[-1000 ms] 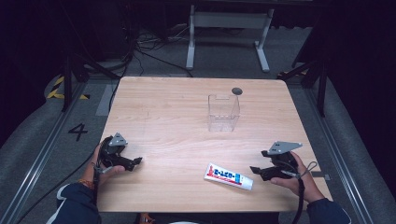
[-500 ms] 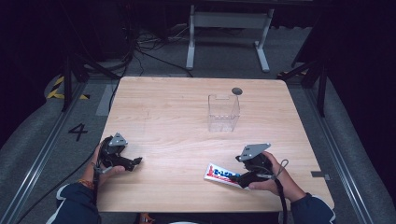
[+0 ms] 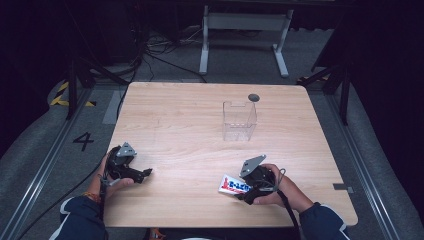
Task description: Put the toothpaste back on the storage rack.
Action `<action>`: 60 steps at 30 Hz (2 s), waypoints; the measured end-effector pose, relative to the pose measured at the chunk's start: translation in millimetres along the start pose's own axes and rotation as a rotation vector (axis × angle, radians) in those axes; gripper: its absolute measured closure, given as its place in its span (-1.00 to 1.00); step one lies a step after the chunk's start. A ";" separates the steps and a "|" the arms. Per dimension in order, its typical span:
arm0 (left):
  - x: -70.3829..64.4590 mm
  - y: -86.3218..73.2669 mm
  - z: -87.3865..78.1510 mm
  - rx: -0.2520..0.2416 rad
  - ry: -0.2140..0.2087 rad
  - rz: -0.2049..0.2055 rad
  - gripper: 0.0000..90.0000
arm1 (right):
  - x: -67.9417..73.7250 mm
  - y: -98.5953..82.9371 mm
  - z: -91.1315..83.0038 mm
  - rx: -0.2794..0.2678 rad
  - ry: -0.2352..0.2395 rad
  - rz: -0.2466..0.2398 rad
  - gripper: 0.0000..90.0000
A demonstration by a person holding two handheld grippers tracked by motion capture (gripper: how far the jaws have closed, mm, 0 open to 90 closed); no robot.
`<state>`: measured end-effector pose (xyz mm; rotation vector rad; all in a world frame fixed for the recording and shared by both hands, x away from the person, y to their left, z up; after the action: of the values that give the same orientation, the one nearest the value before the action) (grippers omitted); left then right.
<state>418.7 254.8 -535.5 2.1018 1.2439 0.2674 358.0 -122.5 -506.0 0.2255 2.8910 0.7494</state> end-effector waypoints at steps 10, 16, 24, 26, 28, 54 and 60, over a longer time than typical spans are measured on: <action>-0.1 0.0 0.0 0.000 -0.001 -0.001 -0.99 | -0.1 -0.5 11.6 0.107 0.032 -0.033 -0.16; 0.0 -0.1 0.0 0.000 0.000 0.000 -0.99 | -1.3 4.4 13.4 0.134 0.038 -0.045 -0.10; 0.0 -0.1 0.0 0.000 0.000 0.000 -0.99 | -0.8 4.8 11.5 0.144 0.032 -0.052 0.10; 0.0 0.0 0.0 0.000 0.000 0.000 -0.99 | -0.8 4.6 9.1 0.145 0.028 -0.050 0.19; 0.0 0.0 0.0 0.000 0.000 -0.001 -0.99 | -1.1 4.1 7.0 0.141 0.027 -0.044 0.24; -0.1 0.0 0.0 0.000 0.000 -0.001 -0.99 | -22.3 -1.3 -36.2 -0.053 -0.075 0.073 0.45; -0.1 0.0 0.0 0.000 0.000 -0.001 -0.99 | -26.2 -1.9 -45.0 -0.086 -0.103 0.075 0.46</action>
<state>418.6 254.8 -535.5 2.1011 1.2448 0.2663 375.4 -150.0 -465.3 0.3536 2.7595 0.8462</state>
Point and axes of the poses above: each handheld gripper's, and its own axes: z roughly forward along the jaws, y roughly out of its top, x roughly to its left, the point moved 7 cm from there along z, roughly forward along the jaws, and after that the axes turned 13 degrees about -z, right-handed, at the moved point
